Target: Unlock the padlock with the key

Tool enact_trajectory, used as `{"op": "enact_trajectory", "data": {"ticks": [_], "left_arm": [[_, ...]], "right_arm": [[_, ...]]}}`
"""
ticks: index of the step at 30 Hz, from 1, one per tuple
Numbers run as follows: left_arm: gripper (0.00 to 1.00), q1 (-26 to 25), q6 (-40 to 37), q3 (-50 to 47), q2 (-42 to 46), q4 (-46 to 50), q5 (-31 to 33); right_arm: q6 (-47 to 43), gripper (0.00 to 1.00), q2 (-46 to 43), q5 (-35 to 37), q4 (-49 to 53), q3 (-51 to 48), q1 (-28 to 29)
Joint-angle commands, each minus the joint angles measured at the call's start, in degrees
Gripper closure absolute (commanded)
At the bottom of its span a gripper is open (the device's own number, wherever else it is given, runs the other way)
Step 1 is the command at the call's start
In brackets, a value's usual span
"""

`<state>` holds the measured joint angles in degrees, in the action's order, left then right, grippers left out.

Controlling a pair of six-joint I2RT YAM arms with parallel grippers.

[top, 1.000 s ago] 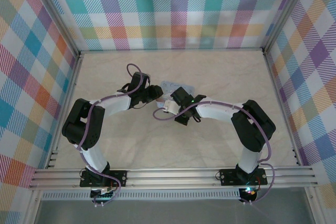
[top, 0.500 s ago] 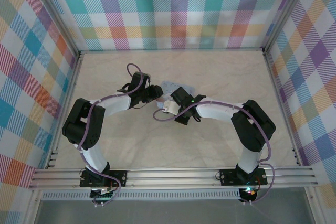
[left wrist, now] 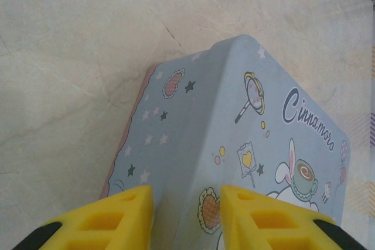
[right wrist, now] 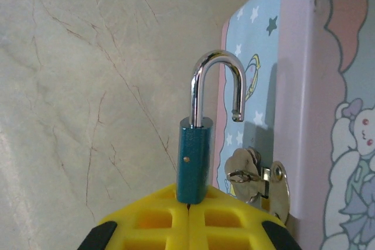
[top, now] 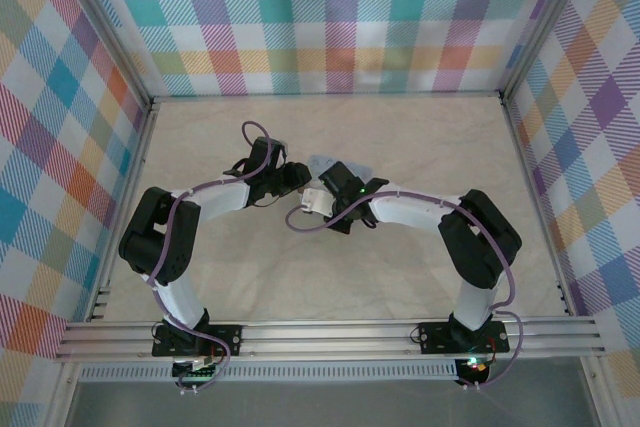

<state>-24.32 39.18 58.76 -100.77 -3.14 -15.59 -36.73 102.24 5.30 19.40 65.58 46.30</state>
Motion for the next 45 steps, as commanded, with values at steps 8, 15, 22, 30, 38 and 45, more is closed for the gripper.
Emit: {"op": "enact_trajectory", "data": {"ticks": [8, 15, 22, 30, 38, 45], "left_arm": [[0.59, 2.02, 0.15, -0.36, 1.99, 1.73, 1.95], [0.52, 4.25, 0.41, -2.47, 6.4, 1.82, 3.38], [0.43, 5.59, 0.9, -6.77, 12.29, 1.14, 3.15], [0.38, 5.6, 1.65, -11.54, 18.55, -0.32, -5.4], [0.38, 5.11, -0.7, -14.83, 25.06, 4.08, -11.31], [0.38, 4.45, -1.59, -18.44, 30.46, 6.48, -11.52]], "right_arm": [[1.88, 0.98, -2.95, -1.18, -0.41, -0.55, 2.01], [5.0, 0.98, -7.29, -0.64, -2.06, -3.9, 2.5], [8.7, 0.98, -13.07, -0.55, -3.1, -6.53, 2.56], [13.09, 0.98, -20.12, 1.39, -3.05, -9.95, 2.56], [19.4, 0.97, -26.01, 5.64, -0.68, -12.03, 0.83], [27.1, 0.98, -30.37, 8.84, 3.8, -12.21, -4.78]]}}
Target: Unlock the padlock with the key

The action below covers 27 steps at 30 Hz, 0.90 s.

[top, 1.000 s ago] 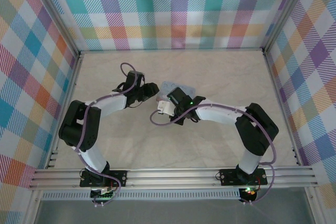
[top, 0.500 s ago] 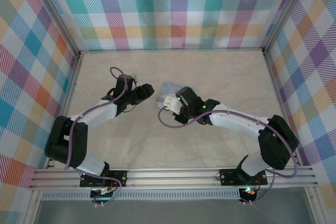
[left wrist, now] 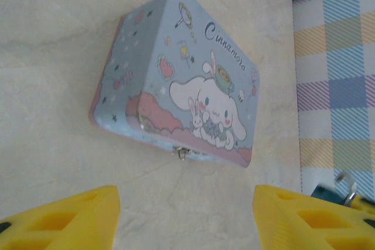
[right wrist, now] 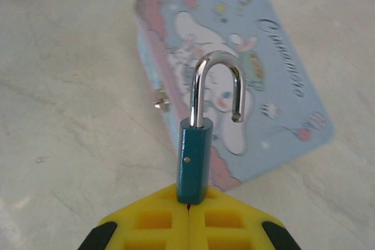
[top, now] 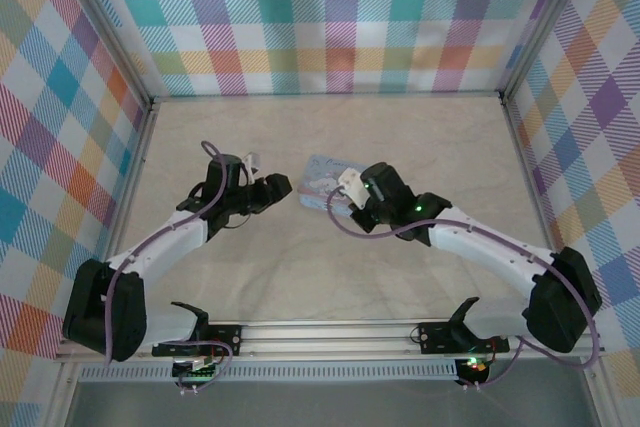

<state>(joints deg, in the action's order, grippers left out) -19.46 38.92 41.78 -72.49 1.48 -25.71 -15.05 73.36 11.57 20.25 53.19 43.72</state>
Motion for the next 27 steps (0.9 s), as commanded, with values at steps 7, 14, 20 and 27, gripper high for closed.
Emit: {"op": "enact_trajectory", "data": {"ticks": [7, 14, 20, 27], "left_arm": [[0.38, -0.84, -0.69, -3.47, 3.59, 1.08, -0.88], [0.38, -1.15, 0.0, -3.55, 2.92, -0.22, -0.05], [0.38, -1.45, 0.39, -3.63, 2.44, -0.42, 0.71], [0.38, -1.63, 0.48, -3.89, 2.17, -0.33, 1.36]], "right_arm": [[14.6, 0.97, 0.84, 9.5, 8.81, 1.97, -11.7], [20.52, 0.97, 9.33, 14.15, 15.73, 5.89, -20.37], [21.13, 0.97, 17.36, 15.53, 16.69, 7.84, -23.89], [20.5, 0.97, 25.51, 15.71, 16.77, 10.35, -24.52]]}}
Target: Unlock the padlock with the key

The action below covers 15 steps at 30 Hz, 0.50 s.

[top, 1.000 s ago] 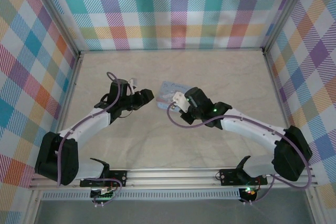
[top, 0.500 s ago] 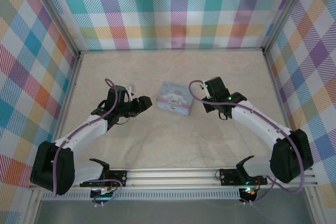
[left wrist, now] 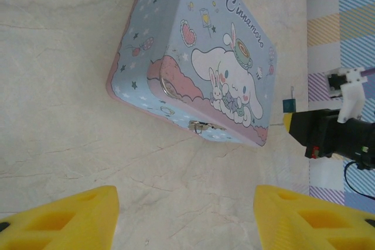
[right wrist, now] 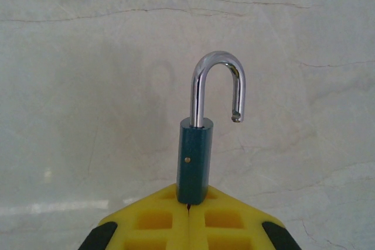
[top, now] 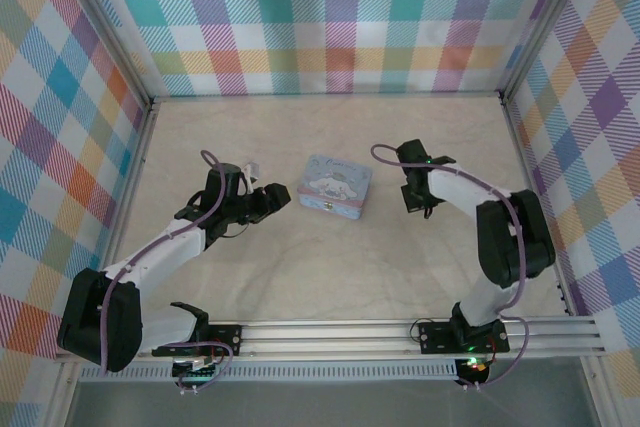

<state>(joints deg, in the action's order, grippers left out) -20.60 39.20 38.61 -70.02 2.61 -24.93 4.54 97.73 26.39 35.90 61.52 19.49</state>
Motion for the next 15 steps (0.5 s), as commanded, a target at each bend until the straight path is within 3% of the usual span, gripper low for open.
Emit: {"op": "enact_trajectory", "data": {"ticks": [1, 15], "left_arm": [[0.37, -0.49, 0.26, -0.8, -0.29, -1.4, 0.67], [0.37, -0.49, 0.27, -0.49, -0.91, -1.25, 1.8]], "right_arm": [[0.91, 0.97, 1.86, 0.73, 0.95, 2.11, -0.24], [2.65, 0.8, 3.77, -1.79, 2.13, 4.31, -0.25]]}}
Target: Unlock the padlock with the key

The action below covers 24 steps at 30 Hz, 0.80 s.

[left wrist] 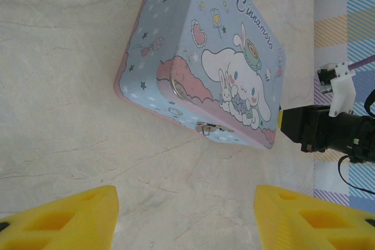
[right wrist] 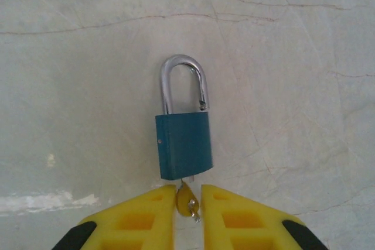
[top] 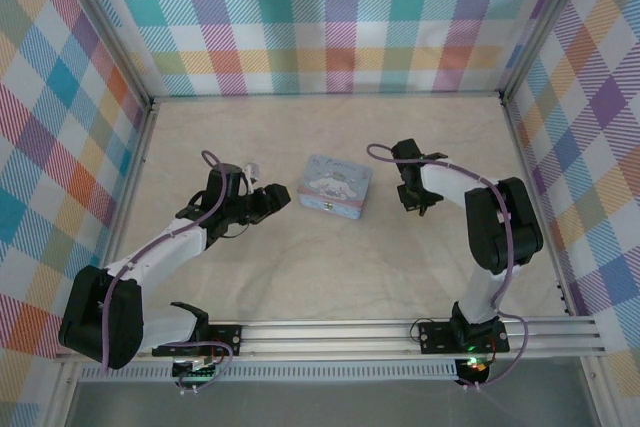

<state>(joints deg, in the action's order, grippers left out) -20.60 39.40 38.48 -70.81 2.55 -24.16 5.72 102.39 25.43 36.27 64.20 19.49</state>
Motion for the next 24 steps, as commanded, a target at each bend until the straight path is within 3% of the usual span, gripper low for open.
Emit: {"op": "enact_trajectory", "data": {"ticks": [1, 8, 11, 12, 17, 21, 24], "left_arm": [[0.37, -0.49, 0.04, -0.29, -0.04, -0.9, 1.26], [0.35, -0.49, -1.53, 1.82, 1.34, 2.85, 5.1], [0.23, -0.41, -3.43, 3.66, 2.22, 6.3, 9.56], [0.01, -0.32, -3.96, 4.33, 2.61, 7.24, 11.09], [0.0, 0.21, -9.54, 10.03, 3.08, 15.97, 22.03], [0.0, 1.26, -14.41, 13.51, 2.18, 20.3, 42.26], [0.0, 2.33, -22.03, 10.08, 1.8, 12.83, 53.11]], "right_arm": [[1.54, 0.75, -1.41, -0.84, 1.95, 1.71, -0.24], [3.54, 0.52, -7.82, -1.35, 3.56, 1.82, -0.33], [4.64, 0.38, -11.47, -2.93, 2.57, 1.51, -0.93], [4.9, 0.03, -12.74, -3.54, 1.68, 1.16, -1.23], [5.97, 0.0, -19.11, -4.6, -5.61, -2.33, -2.28], [7.72, 0.0, -25.22, -0.51, -16.44, -9.05, -3.12], [3.85, 0.0, -31.69, 1.8, -32.42, -19.2, -3.51]]}}
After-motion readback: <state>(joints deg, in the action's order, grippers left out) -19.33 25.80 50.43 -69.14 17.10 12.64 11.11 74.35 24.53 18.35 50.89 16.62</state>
